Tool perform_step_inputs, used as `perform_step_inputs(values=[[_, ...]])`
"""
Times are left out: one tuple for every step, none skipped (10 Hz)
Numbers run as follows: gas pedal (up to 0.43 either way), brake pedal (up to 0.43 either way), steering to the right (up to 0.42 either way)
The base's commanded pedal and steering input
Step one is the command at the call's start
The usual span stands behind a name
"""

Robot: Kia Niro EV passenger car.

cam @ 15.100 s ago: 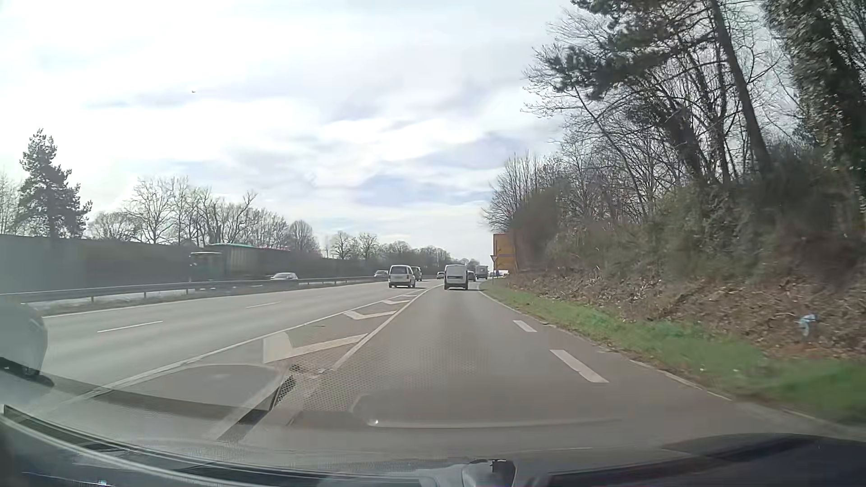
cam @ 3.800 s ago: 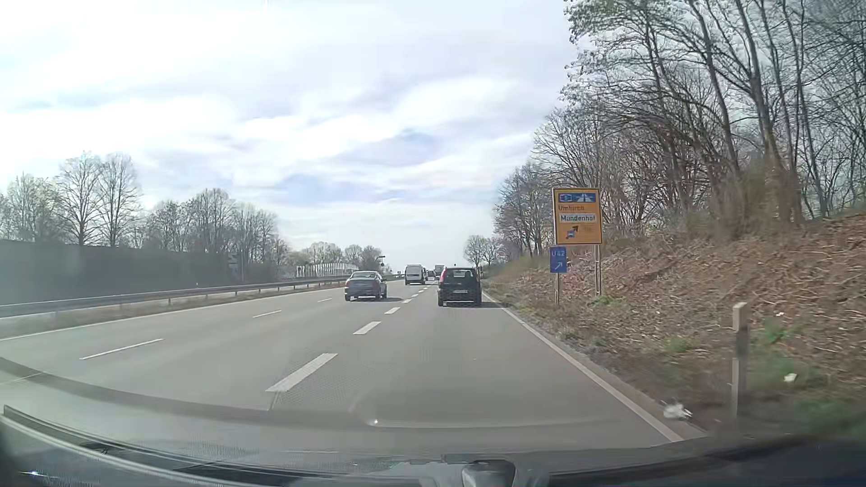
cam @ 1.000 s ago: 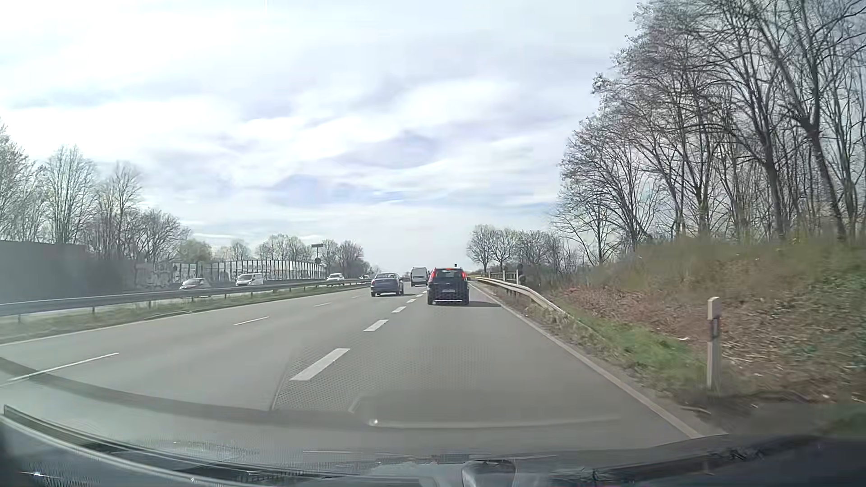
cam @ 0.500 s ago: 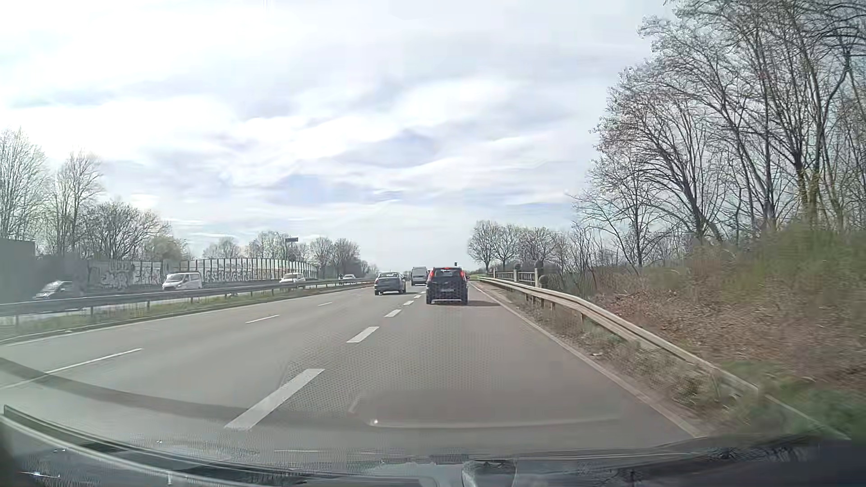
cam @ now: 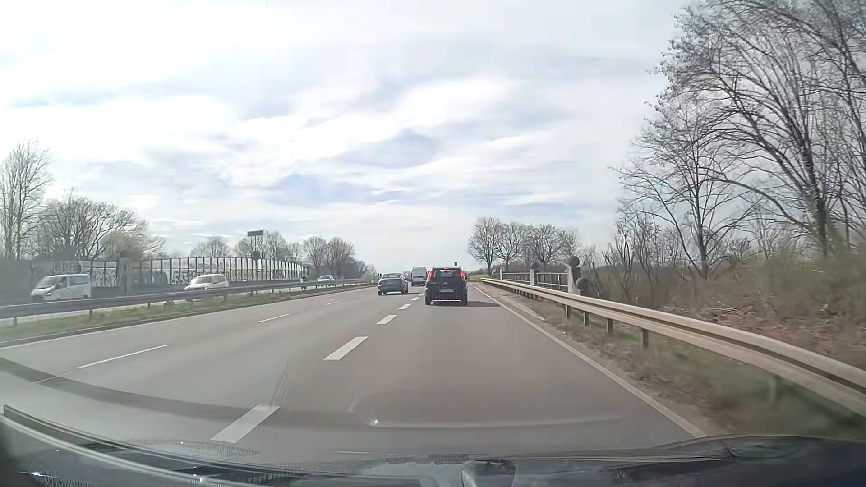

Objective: Follow the waypoints while adhering to traffic rules and regulations

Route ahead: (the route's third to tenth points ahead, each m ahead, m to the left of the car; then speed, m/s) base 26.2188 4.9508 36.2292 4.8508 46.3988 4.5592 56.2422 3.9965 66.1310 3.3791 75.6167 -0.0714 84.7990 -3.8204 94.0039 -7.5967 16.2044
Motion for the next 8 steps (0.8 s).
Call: perform_step_inputs(values=[[0.118,0.000,0.001],[0.118,0.000,0.000],[0.118,0.000,0.000],[0.079,0.000,0.000],[0.020,0.000,0.001],[0.000,0.000,0.000],[0.000,0.000,0.000],[0.000,0.000,0.000]])
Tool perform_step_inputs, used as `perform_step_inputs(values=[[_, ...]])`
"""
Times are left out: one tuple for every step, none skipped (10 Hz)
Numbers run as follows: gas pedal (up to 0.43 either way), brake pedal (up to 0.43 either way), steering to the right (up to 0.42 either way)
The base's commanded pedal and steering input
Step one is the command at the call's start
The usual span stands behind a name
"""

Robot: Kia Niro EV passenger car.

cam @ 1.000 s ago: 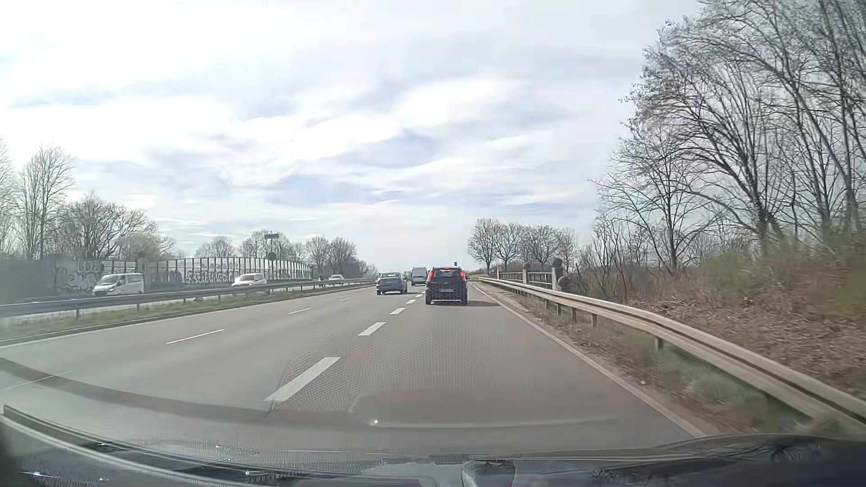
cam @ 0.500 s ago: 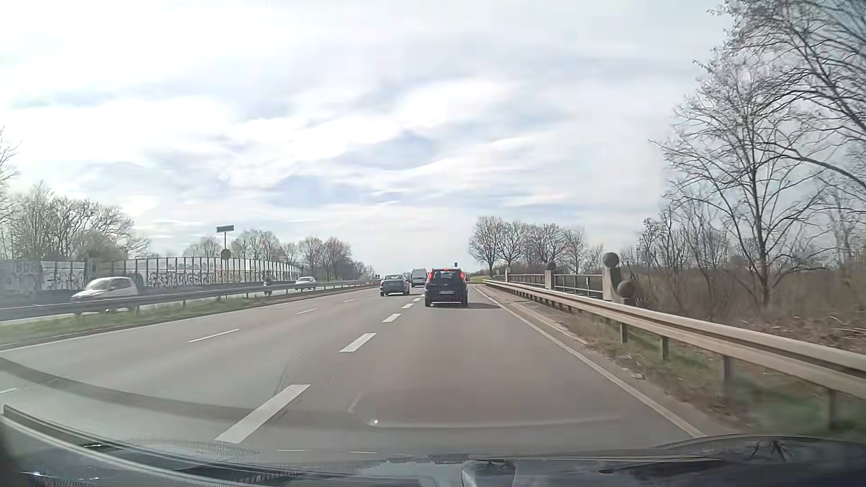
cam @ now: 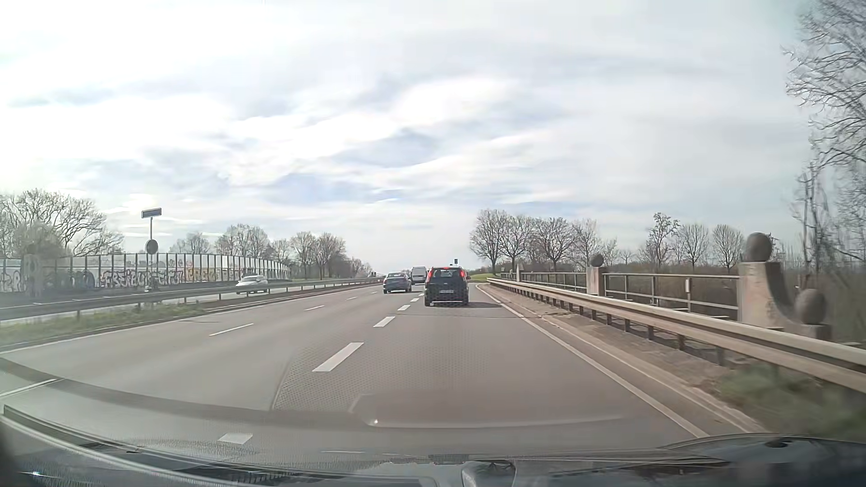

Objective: Follow the waypoints while adhering to traffic rules and regulations

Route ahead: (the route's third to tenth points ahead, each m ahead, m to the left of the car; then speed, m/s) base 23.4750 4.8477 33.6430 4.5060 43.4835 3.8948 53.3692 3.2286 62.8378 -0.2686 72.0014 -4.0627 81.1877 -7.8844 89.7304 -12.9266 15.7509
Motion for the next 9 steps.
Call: perform_step_inputs(values=[[0.000,0.000,0.000],[0.000,0.000,0.000],[0.000,0.000,0.000],[0.000,0.000,0.000],[0.000,0.000,0.000],[0.000,0.000,0.000],[0.000,0.000,0.000],[0.000,0.000,0.000],[0.000,0.000,0.000]])
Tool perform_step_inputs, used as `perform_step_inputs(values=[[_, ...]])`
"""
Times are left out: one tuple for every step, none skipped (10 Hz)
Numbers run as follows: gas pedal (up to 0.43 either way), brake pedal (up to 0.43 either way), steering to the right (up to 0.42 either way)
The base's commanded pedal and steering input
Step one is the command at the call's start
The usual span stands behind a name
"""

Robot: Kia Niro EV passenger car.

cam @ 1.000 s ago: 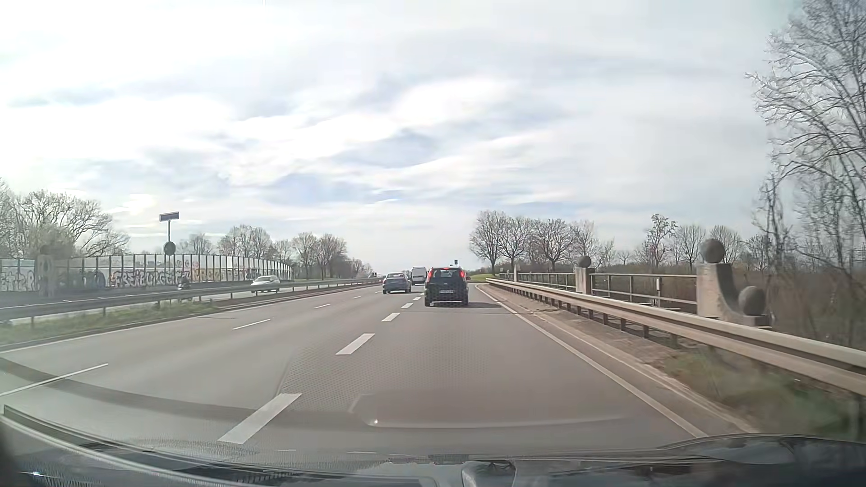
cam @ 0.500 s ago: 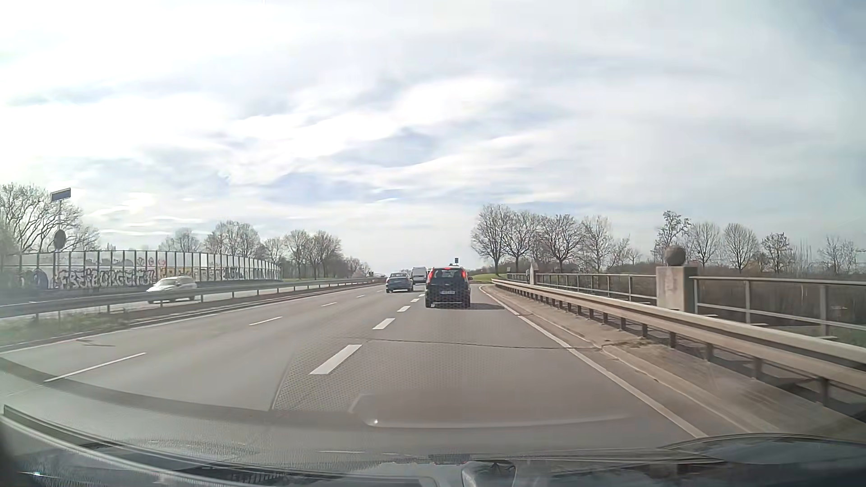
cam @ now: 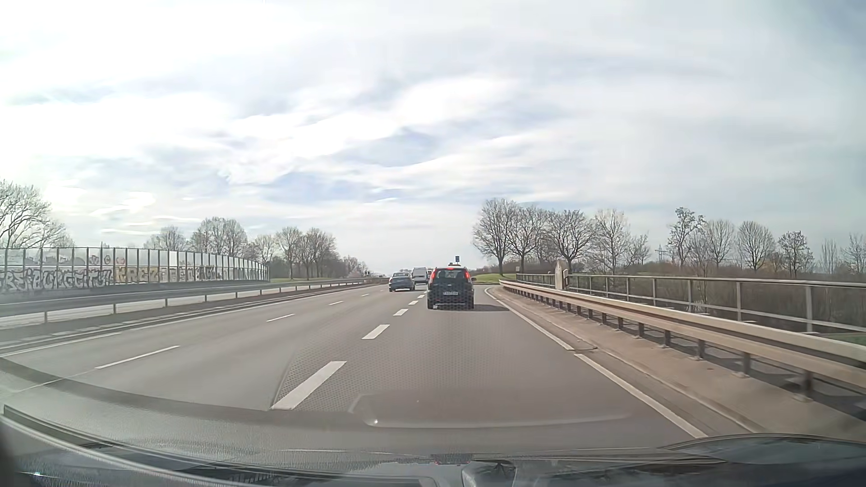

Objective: Follow the waypoints while adhering to traffic rules and regulations

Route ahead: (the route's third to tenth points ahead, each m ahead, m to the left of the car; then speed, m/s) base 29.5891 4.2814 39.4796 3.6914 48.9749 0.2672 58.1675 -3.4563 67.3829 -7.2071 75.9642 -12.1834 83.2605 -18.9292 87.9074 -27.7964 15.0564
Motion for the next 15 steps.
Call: perform_step_inputs(values=[[0.000,0.000,0.000],[0.000,0.000,0.000],[0.000,0.000,0.001],[0.000,0.000,0.001],[0.000,0.000,0.001],[0.000,0.000,0.002],[0.000,0.000,0.002],[0.000,0.000,0.002],[0.000,0.000,0.002],[0.000,0.000,0.002],[0.000,0.000,0.003],[0.000,0.000,0.003],[0.000,0.000,0.004],[0.000,0.000,0.004],[0.000,0.000,0.005]])
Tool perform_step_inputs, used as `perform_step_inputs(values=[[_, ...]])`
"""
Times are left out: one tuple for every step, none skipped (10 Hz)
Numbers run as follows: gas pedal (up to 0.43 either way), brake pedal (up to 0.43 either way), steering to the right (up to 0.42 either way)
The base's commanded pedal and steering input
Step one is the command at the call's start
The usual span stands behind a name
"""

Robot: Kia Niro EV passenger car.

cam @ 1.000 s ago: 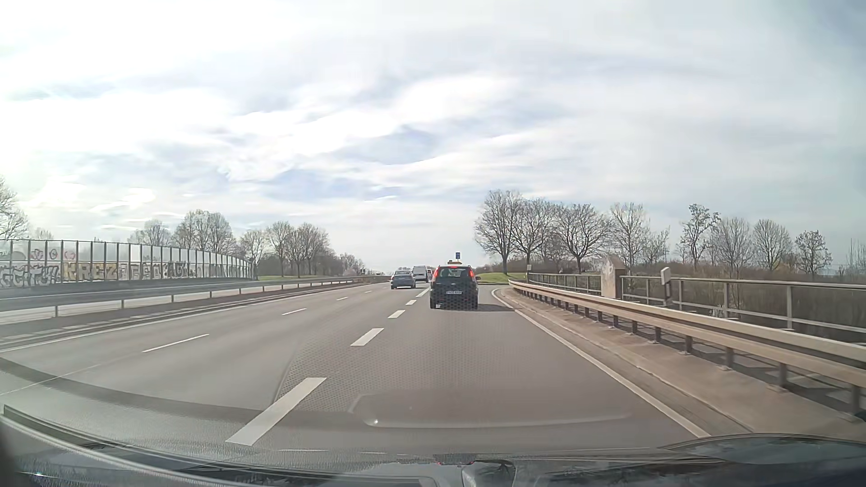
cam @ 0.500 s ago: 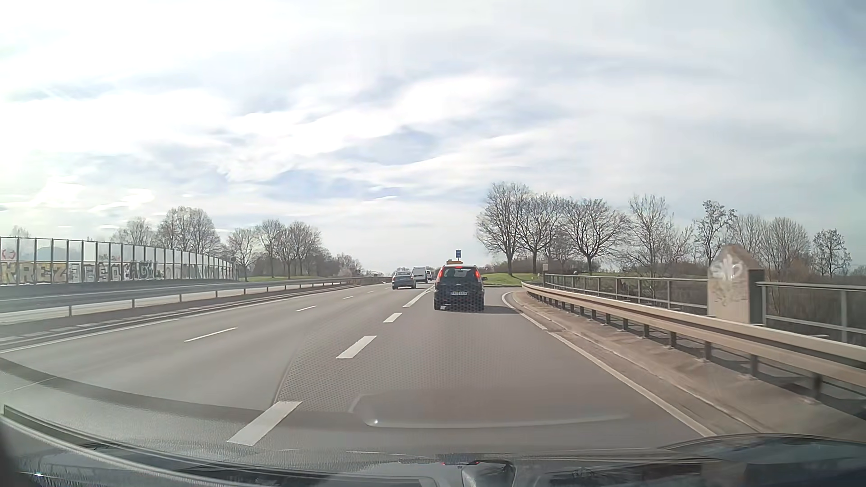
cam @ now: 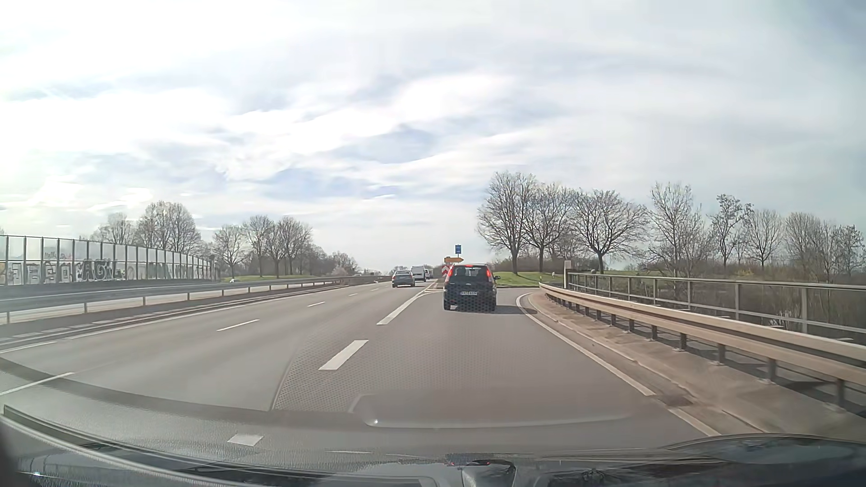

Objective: Follow the waypoints while adhering to traffic rules and regulations

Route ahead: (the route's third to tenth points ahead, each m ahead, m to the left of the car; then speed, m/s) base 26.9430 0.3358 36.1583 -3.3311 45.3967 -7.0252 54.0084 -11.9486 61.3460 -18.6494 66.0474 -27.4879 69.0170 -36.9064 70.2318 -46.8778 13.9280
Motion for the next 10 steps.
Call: perform_step_inputs(values=[[0.000,0.000,0.005],[0.000,0.000,0.006],[0.000,0.000,0.007],[0.000,0.000,0.009],[0.000,0.000,0.011],[0.000,0.000,0.012],[0.000,0.000,0.013],[0.000,0.000,0.015],[0.000,0.000,0.022],[0.000,0.000,0.027]])
